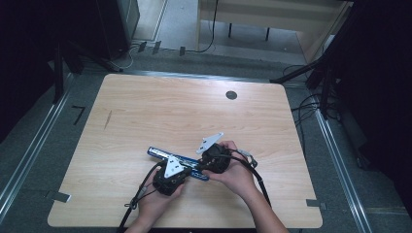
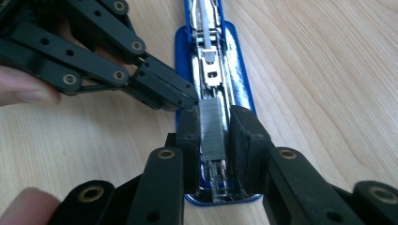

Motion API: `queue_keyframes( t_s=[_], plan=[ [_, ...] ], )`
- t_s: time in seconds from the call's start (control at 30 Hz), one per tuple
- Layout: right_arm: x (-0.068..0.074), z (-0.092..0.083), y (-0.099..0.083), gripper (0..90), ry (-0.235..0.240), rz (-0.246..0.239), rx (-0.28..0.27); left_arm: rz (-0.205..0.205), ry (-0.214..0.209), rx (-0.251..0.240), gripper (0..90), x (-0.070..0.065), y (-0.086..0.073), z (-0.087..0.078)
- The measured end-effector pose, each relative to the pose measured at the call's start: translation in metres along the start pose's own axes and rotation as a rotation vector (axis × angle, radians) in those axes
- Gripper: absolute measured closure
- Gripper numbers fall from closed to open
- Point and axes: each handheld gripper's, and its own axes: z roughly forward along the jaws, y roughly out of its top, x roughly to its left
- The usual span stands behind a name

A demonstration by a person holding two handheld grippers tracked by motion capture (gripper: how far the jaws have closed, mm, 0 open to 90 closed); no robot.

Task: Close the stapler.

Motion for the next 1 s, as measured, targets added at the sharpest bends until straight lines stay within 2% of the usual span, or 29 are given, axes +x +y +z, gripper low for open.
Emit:
queue_keyframes(
  t_s=[0.07, 0.13, 0.3, 0.4, 0.47, 0.53, 0.6, 0.73, 0.83, 0.93, 1.0],
  plan=[
    [0.001, 0.001, -0.001, 75.0, -0.003, -0.015, 0.0, 0.0, 0.0, 0.0, 90.0, 0.0, 0.0, 0.0],
    [0.005, 0.003, -0.004, 74.3, -0.03, -0.038, -0.004, -0.001, -0.001, 0.0, 90.0, 0.0, 0.0, 0.0],
    [0.012, 0.005, -0.017, 73.0, -0.089, -0.094, -0.093, 0.001, -0.001, 0.002, 90.0, 0.0, 0.0, 0.0],
    [0.016, 0.006, -0.021, 72.9, -0.12, -0.133, -0.121, -0.001, -0.001, 0.002, 90.0, 0.0, 0.0, 0.0],
    [0.018, 0.007, -0.023, 74.4, -0.137, -0.16, -0.135, 0.0, 0.0, 0.002, 90.0, 0.0, 0.0, 0.0],
    [0.02, 0.009, -0.024, 79.0, -0.178, -0.19, -0.141, 0.0, 0.0, 0.002, 90.0, 0.0, 0.0, 0.0],
    [0.023, 0.01, -0.024, 79.6, -0.19, -0.212, -0.144, -0.001, -0.001, 0.002, 90.0, 0.0, 0.0, 0.0],
    [0.022, 0.009, -0.024, 79.6, -0.186, -0.208, -0.149, 0.001, 0.0, 0.003, 90.0, 0.0, 0.0, 0.0],
    [0.018, 0.005, -0.024, 79.6, -0.15, -0.171, -0.174, -0.001, -0.001, 0.002, 90.0, 0.0, 0.0, 0.0],
    [0.016, -0.001, -0.022, 79.6, -0.149, -0.155, -0.186, -0.001, -0.002, 0.002, 90.0, 0.0, 0.0, 0.0],
    [0.015, -0.004, -0.02, 79.6, -0.147, -0.146, -0.172, 0.0, -0.001, 0.002, 90.0, 0.0, 0.0, 0.0]
  ],
)
